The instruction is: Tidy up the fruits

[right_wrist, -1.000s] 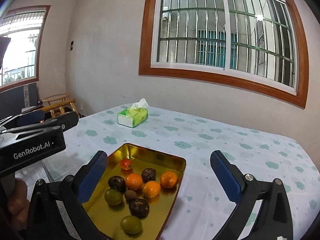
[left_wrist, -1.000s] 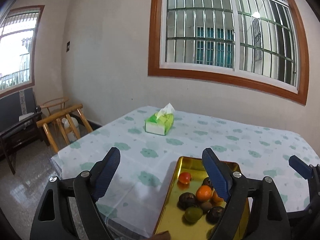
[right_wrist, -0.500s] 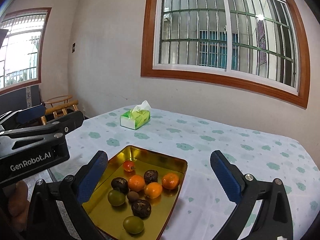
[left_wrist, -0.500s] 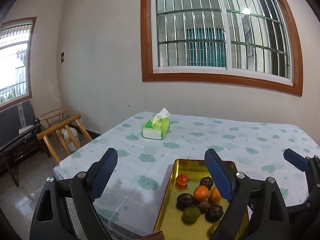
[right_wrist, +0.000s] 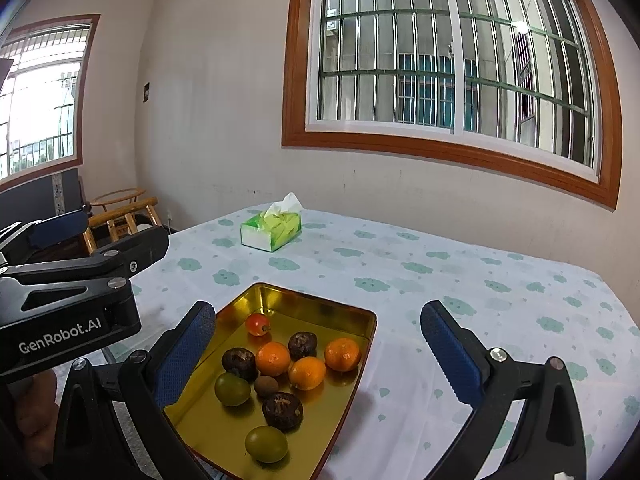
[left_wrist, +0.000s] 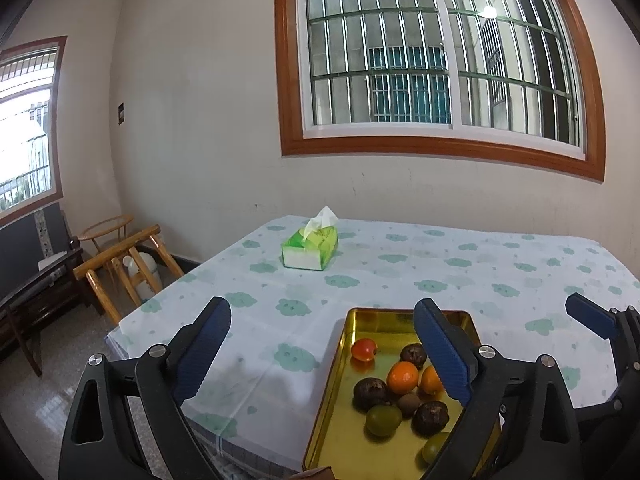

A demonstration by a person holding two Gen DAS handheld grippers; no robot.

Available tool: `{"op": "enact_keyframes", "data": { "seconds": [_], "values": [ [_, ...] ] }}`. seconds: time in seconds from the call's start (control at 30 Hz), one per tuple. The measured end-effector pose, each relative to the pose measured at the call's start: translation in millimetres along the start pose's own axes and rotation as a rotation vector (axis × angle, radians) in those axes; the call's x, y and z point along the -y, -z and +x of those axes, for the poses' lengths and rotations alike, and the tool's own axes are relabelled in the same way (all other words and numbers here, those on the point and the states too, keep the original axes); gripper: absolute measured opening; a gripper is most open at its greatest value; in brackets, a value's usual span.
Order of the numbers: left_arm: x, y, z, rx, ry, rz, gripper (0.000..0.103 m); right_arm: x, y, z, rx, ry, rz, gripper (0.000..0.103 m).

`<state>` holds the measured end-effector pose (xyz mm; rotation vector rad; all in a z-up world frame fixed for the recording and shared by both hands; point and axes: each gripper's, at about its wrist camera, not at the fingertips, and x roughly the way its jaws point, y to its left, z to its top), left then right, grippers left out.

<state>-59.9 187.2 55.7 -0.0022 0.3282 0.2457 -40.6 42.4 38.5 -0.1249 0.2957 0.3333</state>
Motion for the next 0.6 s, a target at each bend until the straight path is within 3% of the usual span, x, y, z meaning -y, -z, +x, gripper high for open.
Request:
{"op": "enact_keyframes", "data": {
  "seconds": [0.3,0.47,0.53,0.6],
  "values": [
    [13,3,17,-0.066,-0.016,0.029,0.095,41,9,11,-0.070,0.026,0.044,0.102],
    [22,1,22,-0.078,-0.014,0.047,0.095,113,26,35,-0.180,0.124,0.071,0.102],
    [27,-1,26,-0.109,0.001,0.052,0.095,151,37,54,-0.280,0.198,0.067,0.102],
    [31,-3,28,-0.126,0.000,0.055,0.096,186,48,68,-0.362,0.219,0.093,0.102]
  ]
}}
